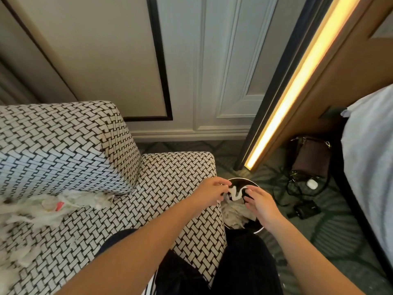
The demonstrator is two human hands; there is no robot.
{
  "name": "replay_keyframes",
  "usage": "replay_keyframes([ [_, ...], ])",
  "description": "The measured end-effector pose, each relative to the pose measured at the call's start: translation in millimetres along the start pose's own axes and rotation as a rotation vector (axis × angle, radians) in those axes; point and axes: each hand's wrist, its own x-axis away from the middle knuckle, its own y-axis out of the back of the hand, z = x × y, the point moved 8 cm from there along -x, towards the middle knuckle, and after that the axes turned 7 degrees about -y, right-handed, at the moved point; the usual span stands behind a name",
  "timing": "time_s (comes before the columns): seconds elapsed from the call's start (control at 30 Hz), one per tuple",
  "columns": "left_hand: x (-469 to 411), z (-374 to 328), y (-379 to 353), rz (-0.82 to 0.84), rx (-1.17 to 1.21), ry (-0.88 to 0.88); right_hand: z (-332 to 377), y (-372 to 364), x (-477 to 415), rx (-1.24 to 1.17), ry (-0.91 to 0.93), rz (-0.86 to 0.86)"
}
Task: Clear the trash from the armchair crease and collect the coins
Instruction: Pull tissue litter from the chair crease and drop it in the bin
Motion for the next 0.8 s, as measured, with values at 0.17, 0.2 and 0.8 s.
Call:
replay_keyframes([
  [0.17, 3.4, 7.0, 16.2, -0.054, 0.027, 0.035, 11.3, 0.7, 4.3, 0.082, 0.006, 0.004],
  [0.2, 5.7, 7.0, 21.2, -0.071, 0.024, 0.033, 13.7, -0.6, 7.2, 0.086, 0.01, 0.009],
  [0.8, 176.5, 81.8, 203.4, -0.557, 0.401, -0.074, 64.3, -155.1, 152.3, 0.281, 0.399, 0.279],
])
